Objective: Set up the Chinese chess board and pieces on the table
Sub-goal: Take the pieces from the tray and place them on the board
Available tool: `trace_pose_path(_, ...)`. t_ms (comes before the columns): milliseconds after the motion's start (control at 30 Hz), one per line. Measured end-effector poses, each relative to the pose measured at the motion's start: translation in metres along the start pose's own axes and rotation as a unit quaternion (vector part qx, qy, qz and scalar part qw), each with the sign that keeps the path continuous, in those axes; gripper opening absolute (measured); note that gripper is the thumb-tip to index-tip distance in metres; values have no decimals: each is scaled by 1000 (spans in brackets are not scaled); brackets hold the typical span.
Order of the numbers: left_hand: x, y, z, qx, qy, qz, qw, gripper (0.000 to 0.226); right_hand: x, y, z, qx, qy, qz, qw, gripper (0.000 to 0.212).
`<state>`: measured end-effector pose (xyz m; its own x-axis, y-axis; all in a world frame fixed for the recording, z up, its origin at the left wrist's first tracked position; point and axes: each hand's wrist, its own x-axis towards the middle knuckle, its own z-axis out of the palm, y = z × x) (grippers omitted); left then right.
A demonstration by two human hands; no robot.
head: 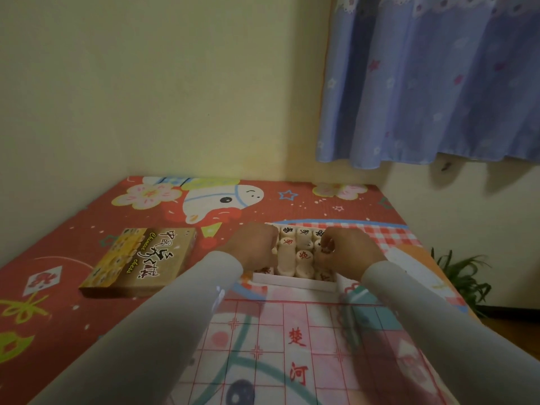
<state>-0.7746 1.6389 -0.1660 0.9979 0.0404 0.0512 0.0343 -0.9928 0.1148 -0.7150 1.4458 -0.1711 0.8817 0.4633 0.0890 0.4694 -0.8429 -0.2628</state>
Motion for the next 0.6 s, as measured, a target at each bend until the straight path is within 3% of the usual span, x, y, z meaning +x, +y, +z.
trace_pose_path(167, 12, 3, 7, -34, 37, -18, 999, 10, 10, 3, 17, 7, 6, -21, 1000, 13)
trace_pose_path(400, 12, 3, 13, -49, -11, -1, 999, 14, 12, 11, 26, -10, -26, -25, 999, 24)
trace_pose_path(467, 12, 3, 16, -40, -9, 3, 999, 22, 11, 10, 29, -19, -23, -23, 999, 22)
trace_pose_path(600, 12, -2, 19, -46, -3, -3, 999, 17, 14, 9, 22, -16, -36, -12, 999, 23)
